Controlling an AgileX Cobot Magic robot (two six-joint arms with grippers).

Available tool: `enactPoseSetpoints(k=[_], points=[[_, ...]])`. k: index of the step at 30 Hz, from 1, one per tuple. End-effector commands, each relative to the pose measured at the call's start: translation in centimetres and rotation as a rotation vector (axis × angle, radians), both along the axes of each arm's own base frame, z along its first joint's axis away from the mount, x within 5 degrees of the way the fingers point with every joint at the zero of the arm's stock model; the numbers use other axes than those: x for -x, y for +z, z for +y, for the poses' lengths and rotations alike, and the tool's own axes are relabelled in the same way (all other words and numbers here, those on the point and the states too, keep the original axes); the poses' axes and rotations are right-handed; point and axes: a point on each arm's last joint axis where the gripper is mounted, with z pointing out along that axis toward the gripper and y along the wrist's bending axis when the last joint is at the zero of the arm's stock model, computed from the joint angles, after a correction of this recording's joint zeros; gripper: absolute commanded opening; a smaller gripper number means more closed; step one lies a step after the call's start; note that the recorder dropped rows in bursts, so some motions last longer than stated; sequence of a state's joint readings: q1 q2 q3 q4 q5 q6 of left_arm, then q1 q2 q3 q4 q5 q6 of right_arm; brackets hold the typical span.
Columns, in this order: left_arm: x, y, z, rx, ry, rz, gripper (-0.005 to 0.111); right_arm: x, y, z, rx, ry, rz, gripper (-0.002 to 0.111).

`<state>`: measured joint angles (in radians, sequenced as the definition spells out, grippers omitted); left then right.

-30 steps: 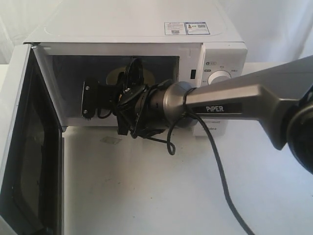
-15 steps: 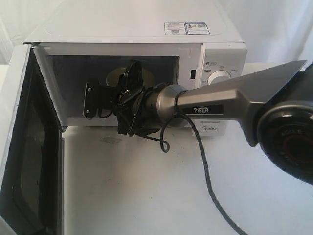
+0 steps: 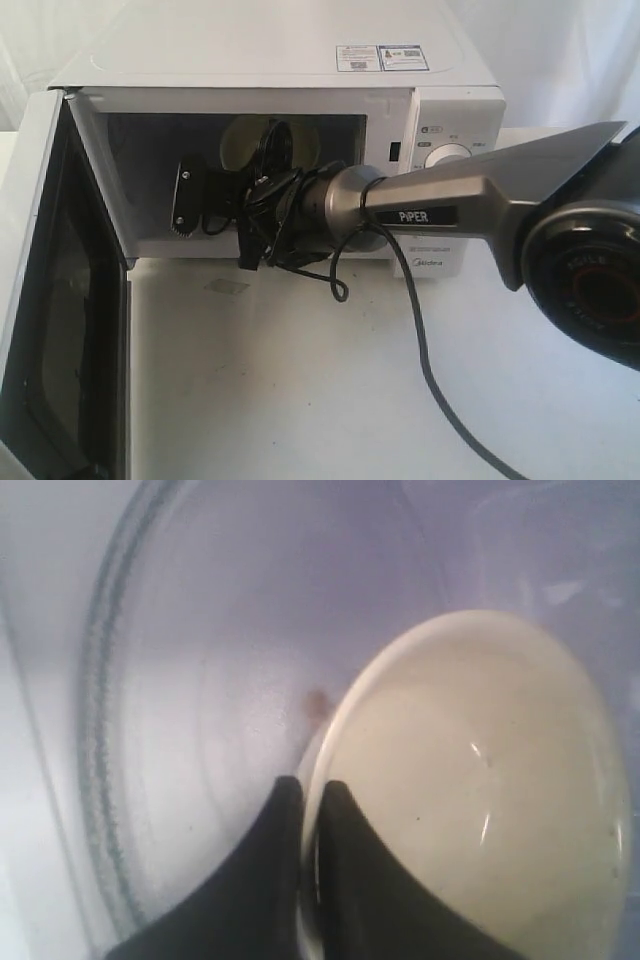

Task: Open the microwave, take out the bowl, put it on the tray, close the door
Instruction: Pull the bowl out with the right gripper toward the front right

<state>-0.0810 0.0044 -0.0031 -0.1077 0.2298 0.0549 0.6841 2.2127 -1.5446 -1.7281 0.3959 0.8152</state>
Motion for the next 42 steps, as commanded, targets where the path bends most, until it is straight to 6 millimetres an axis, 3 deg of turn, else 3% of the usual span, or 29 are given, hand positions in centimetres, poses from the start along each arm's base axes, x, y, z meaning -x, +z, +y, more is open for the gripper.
enactPoseSetpoints(k=[1,6,7,10,15,20,29,35,42], points=[[0.0,-0.1,0.0,0.009,0.000,0.001,0.000,0.8,0.8,0.7,-0.066,-0.026,0.024,0.000],[0.0,-0.1,0.0,0.009,0.000,0.001,0.000,4.1,3.6,3.0,-0.270,-0.121,0.121,0.000],[0.0,-0.1,0.0,0.009,0.000,0.001,0.000,5.3,4.8,3.3,-0.332,-0.170,0.154,0.000],[0.0,-0.1,0.0,0.009,0.000,0.001,0.000,8.6,5.7,3.2,-0.417,-0.234,0.291,0.000],[0.0,-0.1,0.0,0.009,0.000,0.001,0.000,16.1,4.8,-1.7,-0.273,-0.306,0.429,0.000],[0.0,-0.1,0.0,0.009,0.000,0.001,0.000,20.1,4.2,-8.1,-0.285,-0.482,0.447,0.000],[0.0,-0.1,0.0,0.009,0.000,0.001,0.000,22.8,1.5,-14.9,-0.316,-0.842,0.321,0.000],[0.0,-0.1,0.0,0.009,0.000,0.001,0.000,23.7,-0.8,-16.0,-0.395,-0.847,0.438,0.000],[0.0,-0.1,0.0,0.009,0.000,0.001,0.000,23.7,-0.7,-16.7,-0.363,-0.896,0.399,0.000]])
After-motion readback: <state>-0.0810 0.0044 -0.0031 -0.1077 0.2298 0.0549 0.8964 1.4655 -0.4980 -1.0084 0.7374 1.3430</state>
